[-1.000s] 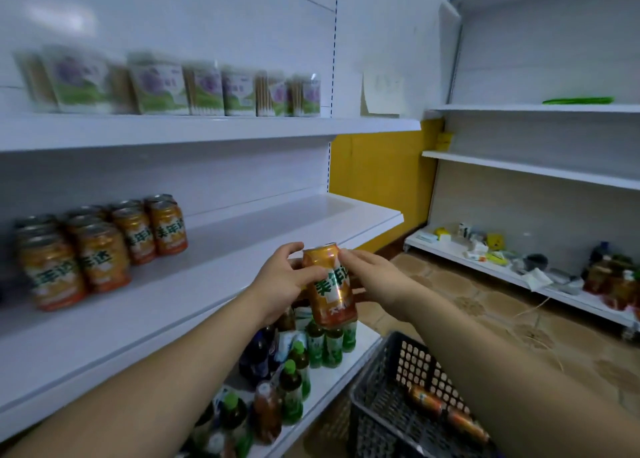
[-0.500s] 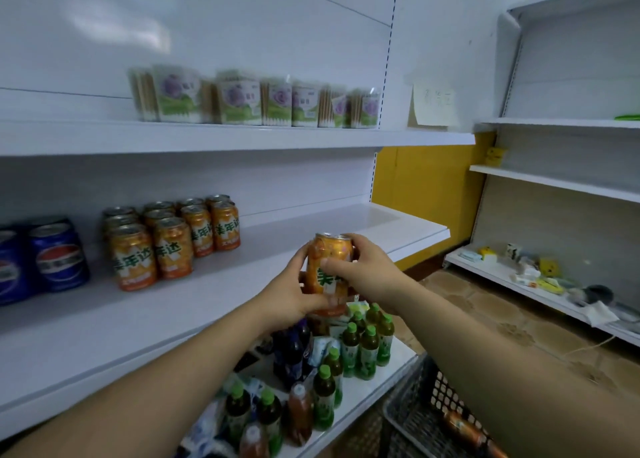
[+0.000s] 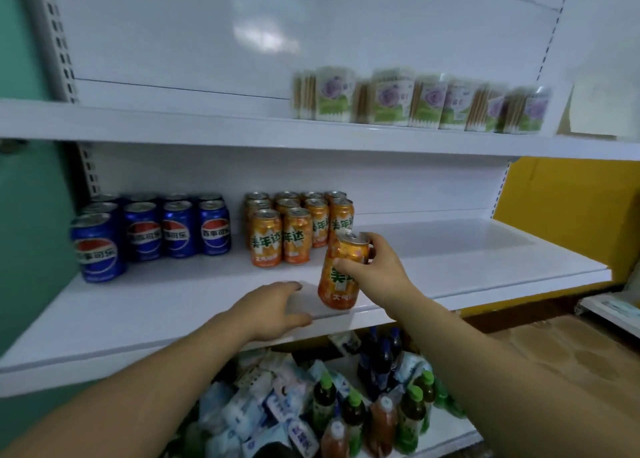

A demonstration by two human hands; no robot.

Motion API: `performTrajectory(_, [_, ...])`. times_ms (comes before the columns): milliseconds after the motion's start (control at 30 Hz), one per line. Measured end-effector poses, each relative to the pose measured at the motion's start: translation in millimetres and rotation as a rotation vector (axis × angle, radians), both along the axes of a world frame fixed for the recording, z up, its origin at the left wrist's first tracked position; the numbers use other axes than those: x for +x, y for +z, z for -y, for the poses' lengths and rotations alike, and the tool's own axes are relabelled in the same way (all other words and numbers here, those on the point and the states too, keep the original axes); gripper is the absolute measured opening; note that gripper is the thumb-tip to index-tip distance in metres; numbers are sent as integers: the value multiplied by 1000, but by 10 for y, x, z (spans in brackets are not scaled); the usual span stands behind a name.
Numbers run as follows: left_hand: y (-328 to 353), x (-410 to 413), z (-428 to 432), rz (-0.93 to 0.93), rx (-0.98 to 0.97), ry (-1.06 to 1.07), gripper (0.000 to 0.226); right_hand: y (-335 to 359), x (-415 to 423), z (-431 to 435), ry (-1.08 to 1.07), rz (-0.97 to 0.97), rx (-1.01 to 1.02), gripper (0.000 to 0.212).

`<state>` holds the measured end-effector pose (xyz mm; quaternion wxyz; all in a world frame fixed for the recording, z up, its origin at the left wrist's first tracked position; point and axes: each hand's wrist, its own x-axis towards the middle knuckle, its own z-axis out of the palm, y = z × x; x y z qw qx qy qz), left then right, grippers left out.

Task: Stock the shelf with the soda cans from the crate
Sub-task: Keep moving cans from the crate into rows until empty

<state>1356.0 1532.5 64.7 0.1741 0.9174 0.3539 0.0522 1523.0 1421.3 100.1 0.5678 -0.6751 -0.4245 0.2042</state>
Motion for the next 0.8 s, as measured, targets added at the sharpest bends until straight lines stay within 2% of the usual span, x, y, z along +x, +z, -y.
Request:
performTrajectory(67, [-64,-158,-139,-115,87,38,76,-52,-22,-134,6,22,-21,71])
performTrajectory(167, [-142,-273,-277,-208,85,98,82,-135,-46,-311,1,70,-57,76])
performTrajectory(367, [-256,-255,-395,-196,62,104,85,-236,37,-587,-11,144,-47,71])
performTrajectory(533, [-293,-261,-436,-212,53,107,85,-377,234,-805,-92,356,-28,66])
performTrajectory(633, [-313,-256,-448,-207,58,111,86,-441,341,-913,-116,397,-11,62])
performTrajectory(700, [-308,-254,-445,-211,51,111,93,-449,411,-985,-120,377,-7,61])
performTrajectory(800, [-298,-252,-442,-215,31,111,114,-497,519,-1075,-119,363,-25,58])
